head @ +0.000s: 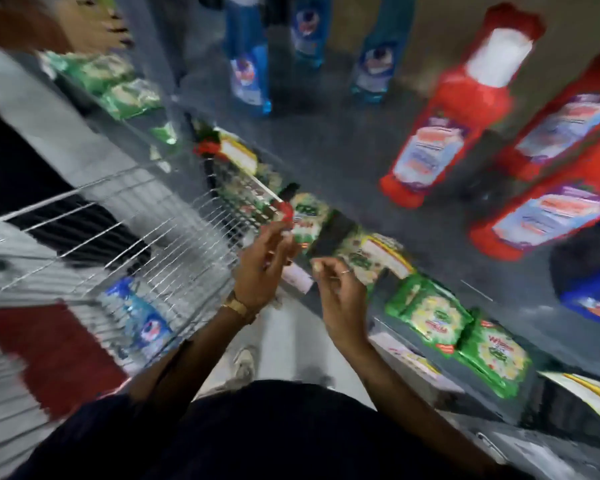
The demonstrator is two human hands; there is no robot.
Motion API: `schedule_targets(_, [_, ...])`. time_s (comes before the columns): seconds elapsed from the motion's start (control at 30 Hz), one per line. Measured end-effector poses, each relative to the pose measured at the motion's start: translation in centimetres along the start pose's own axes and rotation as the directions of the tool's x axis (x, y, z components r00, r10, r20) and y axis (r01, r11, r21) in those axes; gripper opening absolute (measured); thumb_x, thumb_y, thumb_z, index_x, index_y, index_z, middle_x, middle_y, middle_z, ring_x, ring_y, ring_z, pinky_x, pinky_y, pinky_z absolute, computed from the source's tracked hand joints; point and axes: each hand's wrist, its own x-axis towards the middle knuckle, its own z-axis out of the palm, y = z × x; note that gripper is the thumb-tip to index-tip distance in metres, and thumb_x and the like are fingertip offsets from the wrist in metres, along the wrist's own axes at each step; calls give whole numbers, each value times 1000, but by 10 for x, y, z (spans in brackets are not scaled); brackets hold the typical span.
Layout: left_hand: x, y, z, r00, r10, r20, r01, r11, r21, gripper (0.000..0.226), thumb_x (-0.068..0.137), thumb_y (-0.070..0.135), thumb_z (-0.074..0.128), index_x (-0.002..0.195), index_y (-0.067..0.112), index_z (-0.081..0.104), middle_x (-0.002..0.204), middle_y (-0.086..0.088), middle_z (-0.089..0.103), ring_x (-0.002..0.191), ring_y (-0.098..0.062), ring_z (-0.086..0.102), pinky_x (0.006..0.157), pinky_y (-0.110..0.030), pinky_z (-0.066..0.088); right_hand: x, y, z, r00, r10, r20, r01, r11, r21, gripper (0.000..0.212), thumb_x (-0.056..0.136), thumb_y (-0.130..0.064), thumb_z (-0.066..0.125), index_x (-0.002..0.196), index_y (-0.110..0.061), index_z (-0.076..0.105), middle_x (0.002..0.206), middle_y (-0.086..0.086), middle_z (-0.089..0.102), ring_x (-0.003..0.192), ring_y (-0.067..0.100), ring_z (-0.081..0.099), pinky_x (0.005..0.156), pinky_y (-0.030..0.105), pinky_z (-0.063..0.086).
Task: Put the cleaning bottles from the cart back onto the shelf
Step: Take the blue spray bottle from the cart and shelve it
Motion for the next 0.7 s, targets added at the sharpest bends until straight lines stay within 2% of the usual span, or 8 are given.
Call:
schedule_targets(0.13, [-29, -76, -97, 921, -243, -305, 296, 945, 140, 35, 90, 18, 57, 122, 8, 46, 92, -4, 65, 74, -10, 63, 68, -27, 52, 9, -6, 98, 949, 36, 314, -20, 998, -54, 17, 89, -32, 57, 92, -19, 68, 74, -6, 66, 68, -8, 59, 67, 17, 46])
schedule_targets(0.23, [-48, -139, -148, 710, -547, -443, 650, 751, 115, 36, 88, 6, 59, 120, -6, 48, 113, -31, 56, 99, -35, 58, 87, -42, 48, 20, -4, 158, 893, 109, 436, -53, 989, -140, 12, 91, -19, 59, 86, -12, 68, 72, 3, 66, 69, 4, 60, 68, 30, 49])
schedule_targets(0.3, [-58, -184, -177, 565, -726, -391, 819, 551, 161, 39, 88, 7, 59, 120, -13, 50, 124, -35, 51, 115, -42, 52, 99, -43, 42, 25, 5, 198, 862, 128, 491, 39, 948, -315, 18, 93, -23, 56, 92, -11, 68, 79, 7, 69, 75, 21, 64, 68, 37, 49])
schedule_targets(0.4, [-76, -232, -199, 440, -843, -308, 889, 361, 282, 44, 90, 11, 57, 125, -13, 46, 132, -35, 47, 123, -43, 47, 104, -43, 39, 31, 18, 227, 840, 191, 508, 301, 616, -728, 20, 91, -29, 50, 95, -19, 67, 95, 12, 72, 86, 35, 66, 68, 37, 48])
schedule_targets(0.47, [-88, -257, -207, 400, -854, -333, 906, 314, 285, 45, 88, 9, 60, 123, -14, 45, 129, -38, 46, 122, -45, 45, 101, -44, 37, 33, 27, 236, 816, 243, 524, 374, 468, -800, 18, 88, -24, 49, 88, -18, 66, 93, 12, 71, 83, 35, 67, 64, 33, 41])
schedule_targets(0.6, [-93, -284, -213, 423, -823, -379, 904, 354, 240, 43, 83, 7, 66, 118, -14, 52, 122, -41, 52, 118, -47, 50, 96, -44, 39, 34, 33, 237, 826, 226, 516, 422, 358, -833, 18, 87, -25, 52, 94, -23, 69, 90, 9, 73, 82, 32, 69, 62, 31, 32])
schedule_targets(0.67, [-109, -292, -222, 351, -871, -345, 935, 308, 174, 48, 80, 15, 69, 118, -9, 53, 120, -36, 54, 112, -49, 51, 91, -46, 40, 32, 33, 235, 827, 198, 527, 444, 345, -827, 19, 88, -27, 53, 96, -25, 69, 89, 10, 74, 81, 32, 69, 61, 31, 30])
schedule_targets(0.7, [-118, -290, -225, 298, -896, -328, 954, 274, 121, 46, 72, 26, 72, 109, 0, 59, 107, -29, 60, 97, -48, 57, 78, -46, 44, 32, 33, 235, 827, 184, 531, 452, 345, -823, 18, 88, -28, 53, 97, -25, 69, 89, 10, 74, 80, 32, 69, 61, 31, 30])
